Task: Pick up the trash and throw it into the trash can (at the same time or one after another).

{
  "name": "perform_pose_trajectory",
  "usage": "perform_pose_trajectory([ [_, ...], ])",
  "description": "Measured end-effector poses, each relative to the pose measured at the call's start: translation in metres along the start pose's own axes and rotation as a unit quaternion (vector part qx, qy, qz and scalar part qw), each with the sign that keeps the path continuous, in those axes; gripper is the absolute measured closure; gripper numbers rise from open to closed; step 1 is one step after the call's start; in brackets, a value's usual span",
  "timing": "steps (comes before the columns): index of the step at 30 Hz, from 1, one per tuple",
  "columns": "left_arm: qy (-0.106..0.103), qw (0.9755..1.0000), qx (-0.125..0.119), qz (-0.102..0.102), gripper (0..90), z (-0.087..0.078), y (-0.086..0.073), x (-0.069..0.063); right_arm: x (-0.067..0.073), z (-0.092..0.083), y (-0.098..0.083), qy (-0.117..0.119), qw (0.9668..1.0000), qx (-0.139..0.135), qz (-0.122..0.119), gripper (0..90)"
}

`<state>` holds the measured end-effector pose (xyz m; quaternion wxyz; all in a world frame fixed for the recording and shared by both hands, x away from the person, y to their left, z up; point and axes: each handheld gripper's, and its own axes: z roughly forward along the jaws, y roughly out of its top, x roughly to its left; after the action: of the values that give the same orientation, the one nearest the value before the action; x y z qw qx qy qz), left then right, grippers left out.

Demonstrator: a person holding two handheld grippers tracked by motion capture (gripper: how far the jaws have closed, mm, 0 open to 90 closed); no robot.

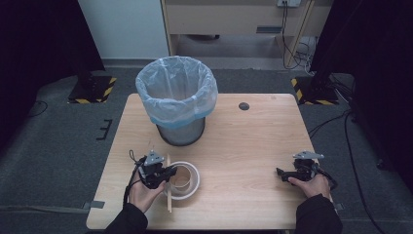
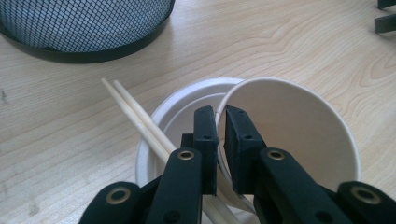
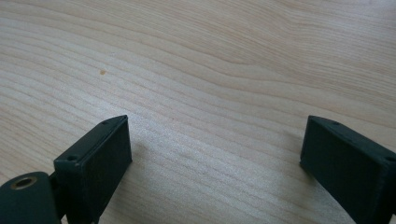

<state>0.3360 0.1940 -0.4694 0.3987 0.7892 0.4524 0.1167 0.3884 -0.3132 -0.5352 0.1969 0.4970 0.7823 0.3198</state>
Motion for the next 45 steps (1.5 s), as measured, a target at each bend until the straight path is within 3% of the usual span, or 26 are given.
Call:
perform_pose_trajectory([
  [3, -0.001, 1.0, -0.003, 0.003, 83.8, -0.003, 0.001, -0.001, 0.0, 0.0, 0.0, 0.0, 1.0, 0.0, 0.0, 8.8],
  [7, -0.008, 0.9996, -0.026, -0.001, 83.9, -0.011, 0.004, -0.001, 0.0, 0.0, 0.0, 0.0, 1.0, 0.0, 0.0, 8.8],
  [10, -0.019, 0.9982, -0.057, -0.007, 83.9, -0.022, 0.009, -0.002, 0.0, 0.0, 0.0, 0.0, 1.0, -0.001, 0.0, 8.8],
  [17, -0.025, 0.995, -0.096, -0.014, 83.9, -0.04, 0.014, -0.001, 0.0, 0.0, 0.0, 0.002, 1.0, -0.002, 0.0, 8.8],
  [24, -0.022, 0.99, -0.138, -0.018, 83.9, -0.061, 0.021, 0.0, 0.0, 0.0, -0.001, 0.001, 1.0, -0.003, 0.0, 8.7],
  [34, -0.02, 0.9833, -0.18, -0.011, 83.9, -0.082, 0.029, -0.003, 0.0, 0.0, -0.001, 0.002, 1.0, -0.006, 0.0, 8.5],
  [39, -0.015, 0.9781, -0.207, -0.005, 83.9, -0.093, 0.033, -0.005, 0.0, 0.001, -0.002, 0.001, 1.0, -0.01, -0.001, 8.3],
  [41, -0.014, 0.9773, -0.211, -0.004, 83.9, -0.095, 0.034, -0.005, 0.0, 0.001, -0.002, 0.001, 0.9999, -0.01, -0.001, 8.2],
  [43, -0.015, 0.9743, -0.225, -0.005, 84.0, -0.102, 0.036, -0.006, 0.0, 0.001, -0.002, 0.002, 0.9999, -0.01, -0.002, 8.0],
  [45, -0.015, 0.9735, -0.228, -0.005, 83.9, -0.104, 0.037, -0.006, 0.0, 0.001, -0.002, 0.002, 0.9999, -0.01, -0.002, 8.0],
])
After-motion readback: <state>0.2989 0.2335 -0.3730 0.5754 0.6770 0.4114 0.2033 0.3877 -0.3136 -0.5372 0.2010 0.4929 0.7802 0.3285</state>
